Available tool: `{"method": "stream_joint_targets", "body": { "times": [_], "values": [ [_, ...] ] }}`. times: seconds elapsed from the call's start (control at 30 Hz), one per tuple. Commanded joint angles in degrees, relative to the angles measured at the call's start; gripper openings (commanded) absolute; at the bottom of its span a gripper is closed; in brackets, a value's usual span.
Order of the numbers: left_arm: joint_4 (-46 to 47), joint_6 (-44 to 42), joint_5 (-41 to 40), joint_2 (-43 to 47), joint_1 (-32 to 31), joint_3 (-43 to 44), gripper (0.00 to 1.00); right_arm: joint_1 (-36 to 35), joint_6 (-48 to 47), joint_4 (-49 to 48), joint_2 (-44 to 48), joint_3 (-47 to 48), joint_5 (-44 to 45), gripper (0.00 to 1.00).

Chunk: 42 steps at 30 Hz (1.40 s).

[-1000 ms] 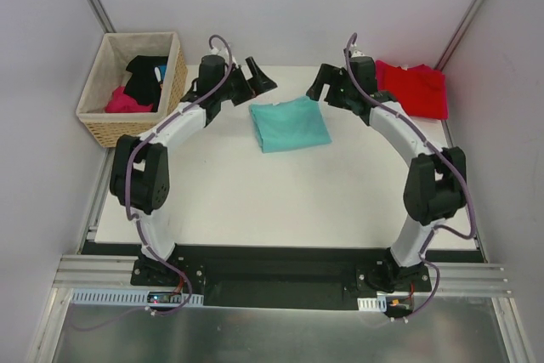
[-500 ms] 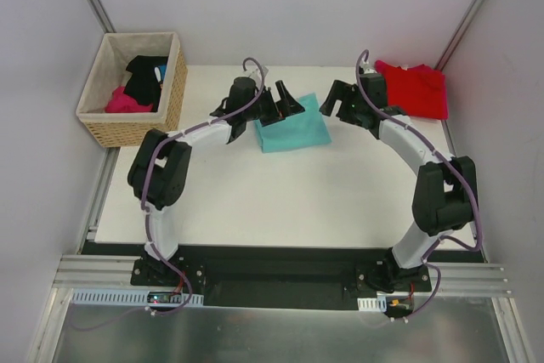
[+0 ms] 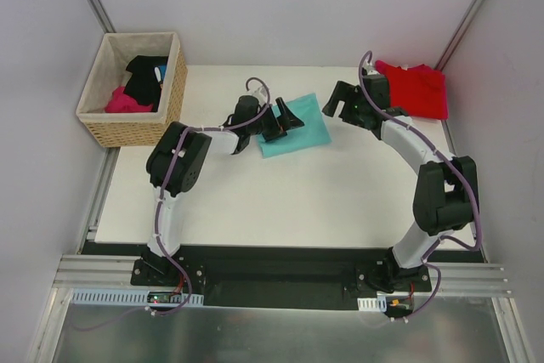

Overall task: Fold and stack the t-shirts
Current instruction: Smooth out wrinkles on the folded tshirt

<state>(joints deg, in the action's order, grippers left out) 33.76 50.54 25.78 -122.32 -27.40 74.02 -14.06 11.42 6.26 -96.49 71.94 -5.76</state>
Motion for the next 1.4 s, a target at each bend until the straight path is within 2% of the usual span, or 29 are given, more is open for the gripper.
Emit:
{"method": "stream_joint_targets", "body": {
  "times": [0.0,0.13,0.23,0.5,0.73,0.83,0.93,0.97,1.1,1.2,1.37],
  "values": [
    [8.8,2.5,1.8,1.0,-0.7,-7.0,0.99,0.5,0.8,-0.9,1.5,-0.3,-1.1,0.98],
    [10.4,2.5,2.2,3.6,-2.5,-14.1,0.99,0.4,1.5,-0.6,3.2,-2.5,-1.6,0.98],
    [13.2,3.3,1.4,6.7,-4.1,-23.4,0.99,0.3,1.7,-0.4,5.3,-4.4,-1.3,0.98],
    [18.7,4.7,-0.3,13.6,-10.0,-38.5,0.99,-2.9,1.7,2.5,16.0,-12.3,0.7,0.98],
    [16.5,5.8,-3.7,27.5,-16.1,-48.0,0.99,-8.3,1.9,8.7,24.8,-16.0,4.5,0.97],
    [12.8,4.7,-3.8,34.2,-17.1,-47.1,0.99,-11.2,2.0,12.0,27.4,-15.2,5.4,0.98],
    [4.2,1.8,-4.5,41.4,-17.1,-43.2,0.99,-13.4,3.2,16.6,28.6,-13.4,5.4,0.97],
    [-1.9,1.0,-5.8,43.1,-17.1,-41.7,0.99,-13.8,3.2,18.3,28.8,-13.2,5.4,0.97],
    [-14.4,-4.7,-10.7,49.5,-17.1,-35.3,0.99,-17.5,4.9,19.2,30.9,-15.1,5.1,0.97],
    [-19.5,-6.9,-13.5,51.8,-17.1,-32.6,0.99,-19.1,6.9,18.3,31.6,-17.5,3.9,0.97],
    [-20.0,-7.0,-15.0,51.0,-16.4,-33.8,0.99,-21.2,8.0,16.9,29.2,-18.7,3.7,0.97]
  ]
}}
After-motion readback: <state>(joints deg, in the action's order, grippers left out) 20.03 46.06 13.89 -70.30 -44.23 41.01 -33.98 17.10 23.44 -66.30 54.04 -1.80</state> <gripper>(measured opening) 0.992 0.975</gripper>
